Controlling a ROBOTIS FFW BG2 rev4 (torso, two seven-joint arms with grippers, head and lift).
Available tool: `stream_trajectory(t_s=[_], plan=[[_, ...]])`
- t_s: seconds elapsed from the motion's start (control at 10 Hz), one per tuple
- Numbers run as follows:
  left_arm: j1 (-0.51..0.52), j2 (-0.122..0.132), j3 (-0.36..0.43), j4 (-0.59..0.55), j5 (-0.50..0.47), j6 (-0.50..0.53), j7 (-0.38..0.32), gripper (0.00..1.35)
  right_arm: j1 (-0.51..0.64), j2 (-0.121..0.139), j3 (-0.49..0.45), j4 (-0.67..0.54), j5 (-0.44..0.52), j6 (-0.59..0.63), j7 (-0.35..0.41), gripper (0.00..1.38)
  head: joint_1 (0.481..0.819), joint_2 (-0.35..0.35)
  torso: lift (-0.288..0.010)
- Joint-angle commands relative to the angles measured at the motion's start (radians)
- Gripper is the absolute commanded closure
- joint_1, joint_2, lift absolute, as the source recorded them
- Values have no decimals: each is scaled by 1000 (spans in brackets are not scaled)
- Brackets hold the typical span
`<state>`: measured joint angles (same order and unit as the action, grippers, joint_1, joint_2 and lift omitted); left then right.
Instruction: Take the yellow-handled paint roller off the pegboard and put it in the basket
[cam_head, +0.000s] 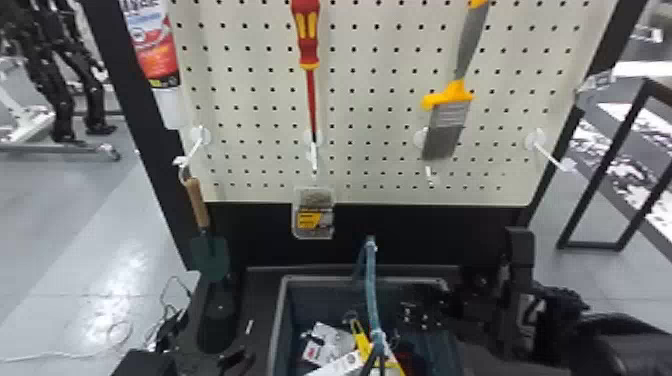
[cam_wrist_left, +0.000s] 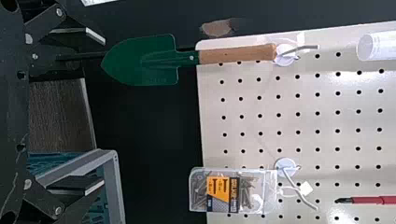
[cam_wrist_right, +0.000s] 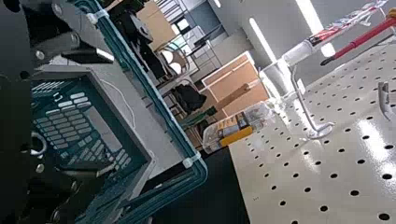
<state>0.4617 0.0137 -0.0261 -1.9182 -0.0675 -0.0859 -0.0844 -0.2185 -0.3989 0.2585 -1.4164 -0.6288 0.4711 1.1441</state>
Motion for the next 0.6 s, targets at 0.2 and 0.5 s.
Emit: stream_trajectory(t_s=[0.2, 0.5], plan=[[0, -1, 0, -1, 0, 0, 0, 243, 10, 6, -4, 1, -6, 0, -1, 344, 549, 0, -100], [0, -1, 0, 1, 1, 0, 0, 243, 11, 8, -7, -2, -6, 0, -1, 351, 549, 0, -100]])
